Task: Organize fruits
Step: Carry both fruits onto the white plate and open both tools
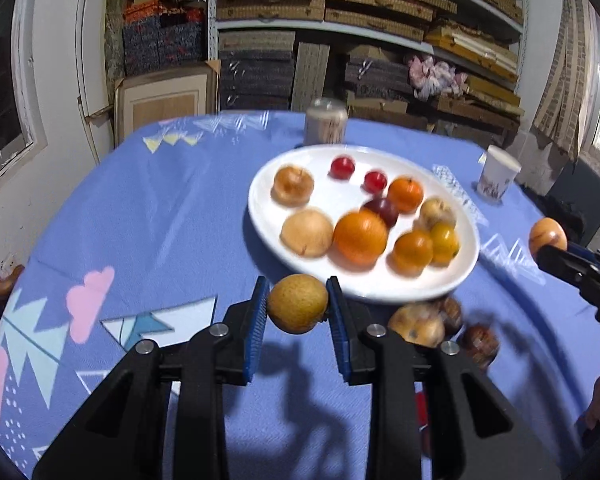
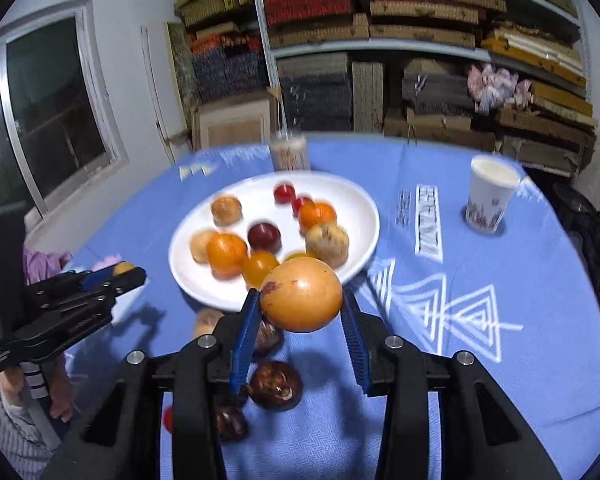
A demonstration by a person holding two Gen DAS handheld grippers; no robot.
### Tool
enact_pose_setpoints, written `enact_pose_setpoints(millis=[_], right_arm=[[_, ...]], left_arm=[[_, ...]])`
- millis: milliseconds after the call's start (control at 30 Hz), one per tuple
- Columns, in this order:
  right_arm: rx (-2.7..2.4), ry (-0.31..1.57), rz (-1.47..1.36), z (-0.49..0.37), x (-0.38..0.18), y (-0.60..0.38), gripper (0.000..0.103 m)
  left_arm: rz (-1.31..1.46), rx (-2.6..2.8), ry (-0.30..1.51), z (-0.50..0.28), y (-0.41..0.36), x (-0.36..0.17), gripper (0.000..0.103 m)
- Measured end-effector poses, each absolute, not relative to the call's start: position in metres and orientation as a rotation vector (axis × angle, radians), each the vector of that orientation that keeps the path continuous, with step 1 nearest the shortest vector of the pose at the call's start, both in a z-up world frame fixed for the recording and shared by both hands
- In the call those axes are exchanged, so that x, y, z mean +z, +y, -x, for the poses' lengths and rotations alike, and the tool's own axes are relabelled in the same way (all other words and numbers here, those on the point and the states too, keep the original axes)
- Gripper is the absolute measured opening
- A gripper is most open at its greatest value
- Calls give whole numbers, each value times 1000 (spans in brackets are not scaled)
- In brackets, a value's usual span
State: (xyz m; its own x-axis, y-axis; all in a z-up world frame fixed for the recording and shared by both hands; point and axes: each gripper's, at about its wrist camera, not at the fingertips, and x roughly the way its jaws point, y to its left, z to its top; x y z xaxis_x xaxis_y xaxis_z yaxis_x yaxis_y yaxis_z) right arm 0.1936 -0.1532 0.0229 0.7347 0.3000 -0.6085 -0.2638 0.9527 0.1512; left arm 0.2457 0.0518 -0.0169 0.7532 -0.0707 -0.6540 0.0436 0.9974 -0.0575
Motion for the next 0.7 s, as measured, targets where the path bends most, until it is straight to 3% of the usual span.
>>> enact_pose_setpoints(millis=[300,700], right_arm=[[343,638,-86,-254,82,-145,41],[253,858,-126,-385,0,-141,41]], left_arm=[[40,-62,670,-311,42,44,29],[10,-94,824,-414,2,-25,28]])
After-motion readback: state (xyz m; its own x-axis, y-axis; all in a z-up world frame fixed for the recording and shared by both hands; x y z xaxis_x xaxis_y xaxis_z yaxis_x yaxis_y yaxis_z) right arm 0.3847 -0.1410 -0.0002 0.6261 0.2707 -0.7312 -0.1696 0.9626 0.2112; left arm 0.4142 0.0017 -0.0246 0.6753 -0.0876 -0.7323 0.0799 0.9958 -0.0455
